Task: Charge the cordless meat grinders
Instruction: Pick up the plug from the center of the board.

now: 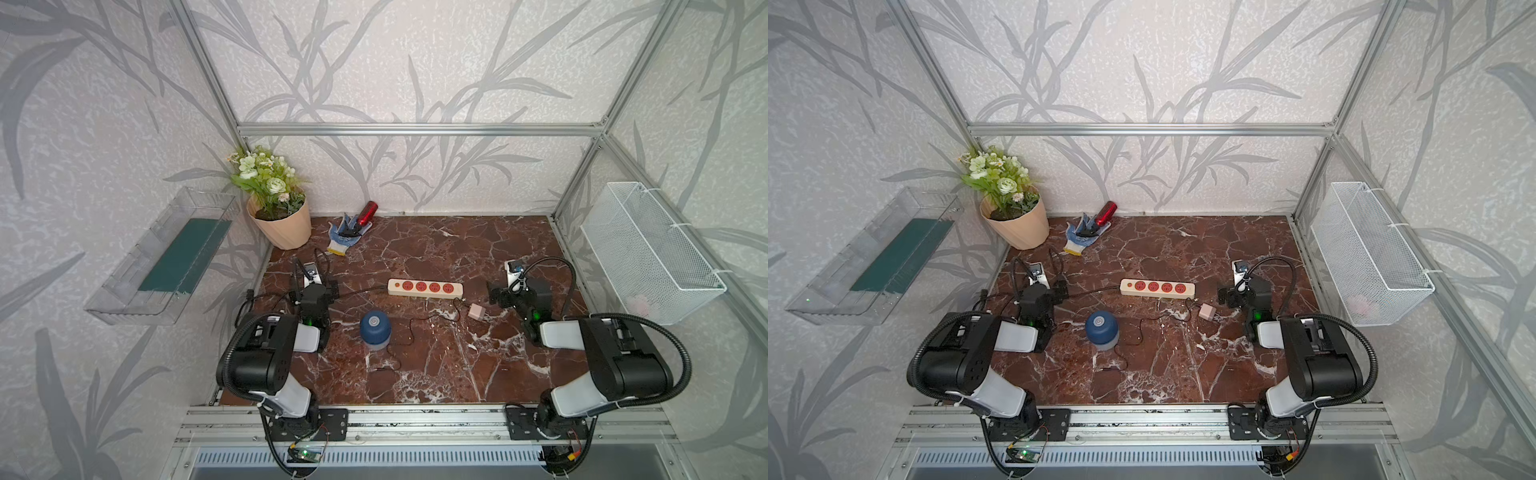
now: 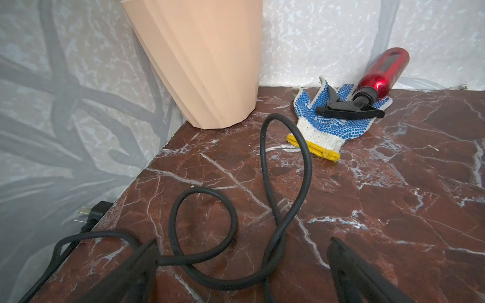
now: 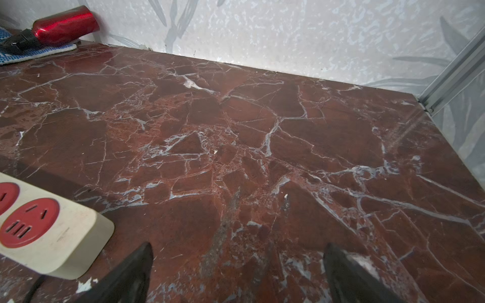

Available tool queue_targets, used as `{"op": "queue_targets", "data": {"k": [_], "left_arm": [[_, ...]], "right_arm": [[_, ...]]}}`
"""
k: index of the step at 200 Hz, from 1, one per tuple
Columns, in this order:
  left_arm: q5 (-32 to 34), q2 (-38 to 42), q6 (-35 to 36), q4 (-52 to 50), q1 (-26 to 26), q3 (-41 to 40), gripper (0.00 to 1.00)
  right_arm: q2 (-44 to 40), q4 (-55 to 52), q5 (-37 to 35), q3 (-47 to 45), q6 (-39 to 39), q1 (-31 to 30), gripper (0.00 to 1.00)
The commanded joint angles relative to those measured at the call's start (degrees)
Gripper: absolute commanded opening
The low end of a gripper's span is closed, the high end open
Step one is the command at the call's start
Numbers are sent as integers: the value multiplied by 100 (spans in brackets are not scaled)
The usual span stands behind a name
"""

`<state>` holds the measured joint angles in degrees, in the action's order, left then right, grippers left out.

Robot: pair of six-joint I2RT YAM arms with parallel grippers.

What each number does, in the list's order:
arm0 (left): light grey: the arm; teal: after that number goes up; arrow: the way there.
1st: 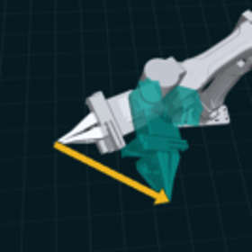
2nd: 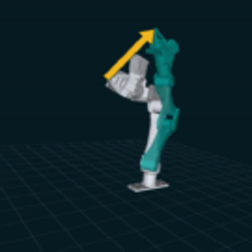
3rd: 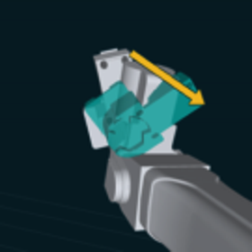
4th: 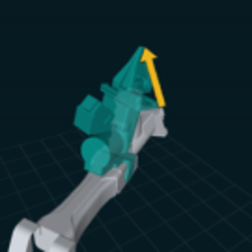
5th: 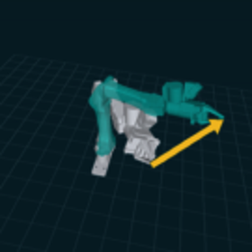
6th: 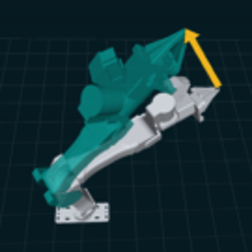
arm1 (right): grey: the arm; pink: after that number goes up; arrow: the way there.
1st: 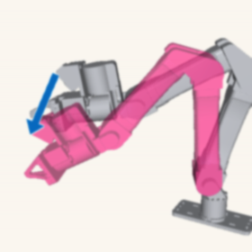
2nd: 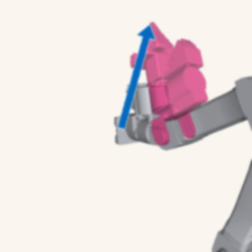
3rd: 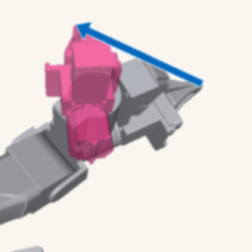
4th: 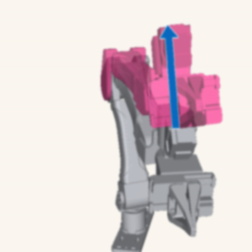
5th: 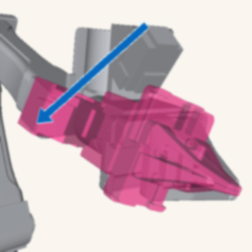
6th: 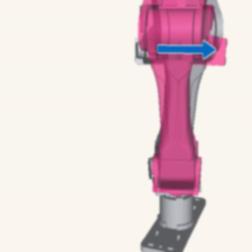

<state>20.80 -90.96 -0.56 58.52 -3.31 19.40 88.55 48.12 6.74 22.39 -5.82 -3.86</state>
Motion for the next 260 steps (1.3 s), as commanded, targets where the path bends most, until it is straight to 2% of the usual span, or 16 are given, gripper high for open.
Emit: {"op": "queue_targets", "data": {"k": [1, 69, 91, 200, 212, 229, 245, 260], "left_arm": [[-63, 48, -52, -7, 24, 74, 99], [-74, 43, -49, -26, 23, 92, 99], [-380, 116, -213, -371, 199, 195, 99], [-399, 97, -180, -293, 208, 180, 99], [-497, 258, -117, -414, 192, 179, 99], [-481, 713, -138, -898, 191, 203, 99], [-368, 1130, -121, -1089, 153, 140, 99], [-72, 1515, -103, -1499, 55, 235, 99]], "right_arm": [[-14, 49, 46, 72, 13, -10, 99], [-14, 49, 46, 72, 20, -4, 99], [-22, 40, 46, 77, 4, -10, 99], [-22, 40, 46, 72, 11, -10, 99], [-22, 48, 18, 72, 23, -10, 99], [-97, 140, -420, 89, 246, -10, 99], [-357, -487, -378, 313, 228, -3, 99], [-666, -1562, -417, 666, 192, -10, 99]]}}
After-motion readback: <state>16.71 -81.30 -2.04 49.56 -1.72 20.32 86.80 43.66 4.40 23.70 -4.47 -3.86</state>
